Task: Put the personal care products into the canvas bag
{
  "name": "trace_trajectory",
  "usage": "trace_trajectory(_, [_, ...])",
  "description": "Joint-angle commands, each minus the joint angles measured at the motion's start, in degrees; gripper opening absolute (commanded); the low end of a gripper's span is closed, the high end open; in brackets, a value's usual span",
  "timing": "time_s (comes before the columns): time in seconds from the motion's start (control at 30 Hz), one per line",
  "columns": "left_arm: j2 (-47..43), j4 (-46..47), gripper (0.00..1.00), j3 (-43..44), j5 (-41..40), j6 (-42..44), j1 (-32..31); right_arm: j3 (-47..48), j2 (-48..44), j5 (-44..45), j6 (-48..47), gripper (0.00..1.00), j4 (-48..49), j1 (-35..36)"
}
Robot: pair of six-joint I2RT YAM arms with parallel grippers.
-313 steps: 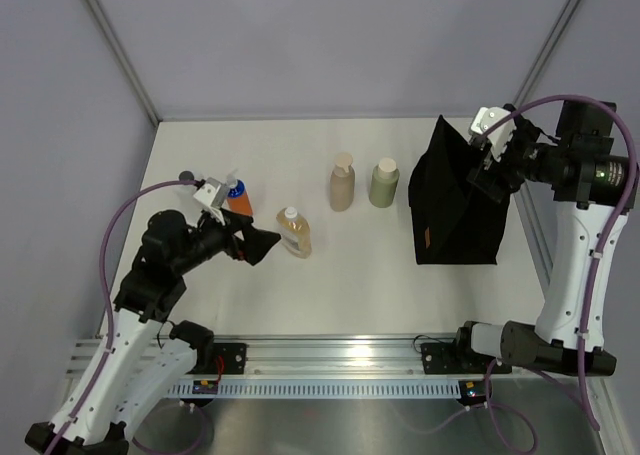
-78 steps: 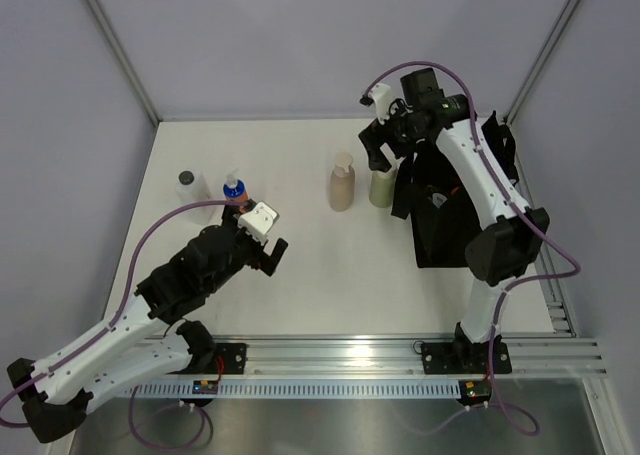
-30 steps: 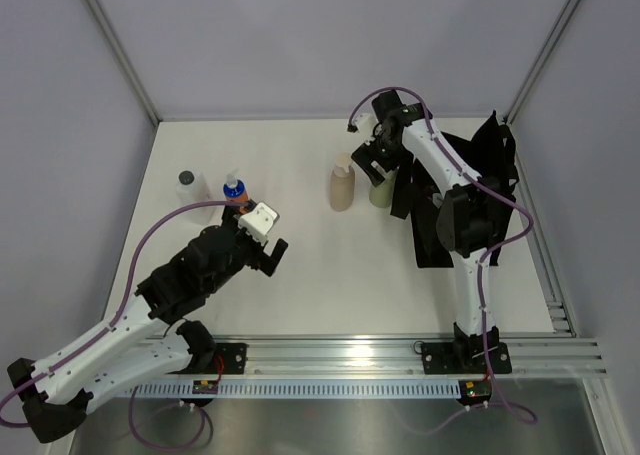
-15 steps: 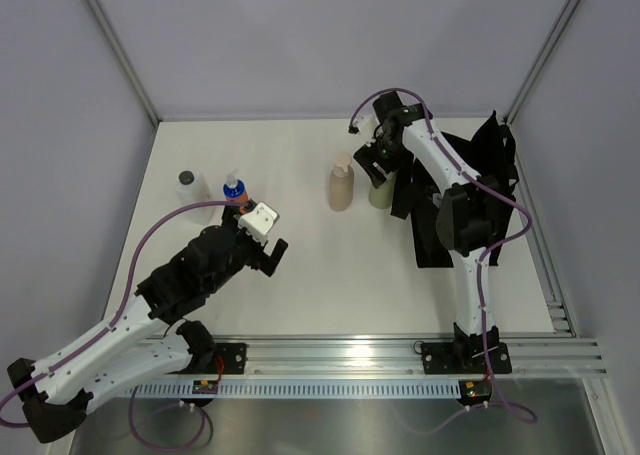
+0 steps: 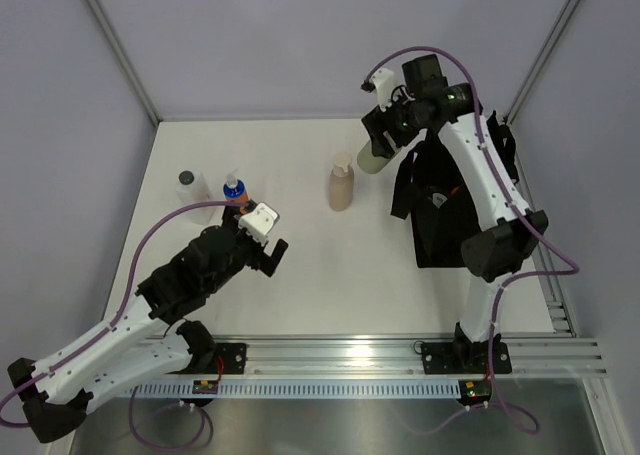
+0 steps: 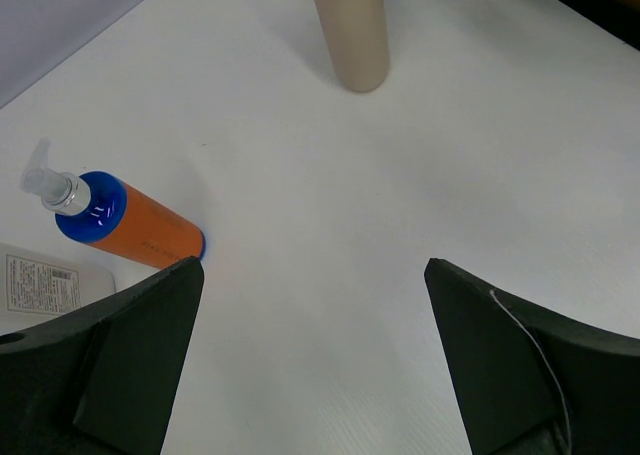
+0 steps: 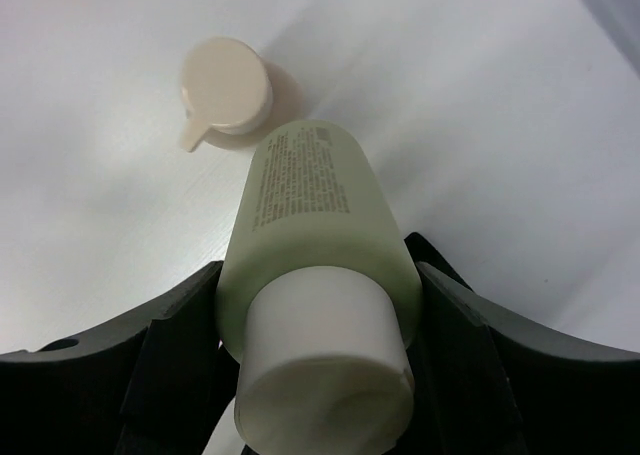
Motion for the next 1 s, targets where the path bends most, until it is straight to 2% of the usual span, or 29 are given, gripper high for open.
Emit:
trace_trajectory(0.0, [-0.16,1.77,0.99,-0.58,0.19,1.21,0.01,4.57,-10.17,-5.29,1.52,0.00,2.37,-0.08])
trace_trajectory(0.13, [0.46,1.86,0.99,-0.58,-0.07,1.30,0.01,4.83,-16.67,-6.78,2.22,0.00,2.63,-0.87])
trace_trajectory(0.27, [0.55,1.86,0.99,-0.58,-0.42,1.38,0.01,5.01,-21.25,-10.55,3.27,0.00,2.28,-6.30])
trace_trajectory(0.4, [0.46,1.86,0.99,-0.67,-0.60,1.47,0.01,4.49,-24.86,-14.43,1.36,0.00,0.00,-16.14])
trace_trajectory(0.5, [0.29,1.86,0.99,-0.67,-0.43,1.47,0.01,-0.14,-27.32,-15.13,-0.93,0.00,-2.20,-18.27])
trace_trajectory(0.67, [0.11,1.86,0.99,-0.67,-0.07,1.47,0.01,-11.93,-32.77,-12.42,-2.70,0.00,0.42,-19.41])
trace_trajectory(0.77, [-0.15,1.86,0.99,-0.76,0.28,1.38,0.01,-14.93,-33.13,-11.97,-3.49,0.00,0.96,-22.05])
trace_trajectory(0.97, [-0.33,1.95,0.99,-0.67,0.63,1.30,0.01,-17.58,-30.93,-5.47,-5.95,0.00,3.06,-25.30])
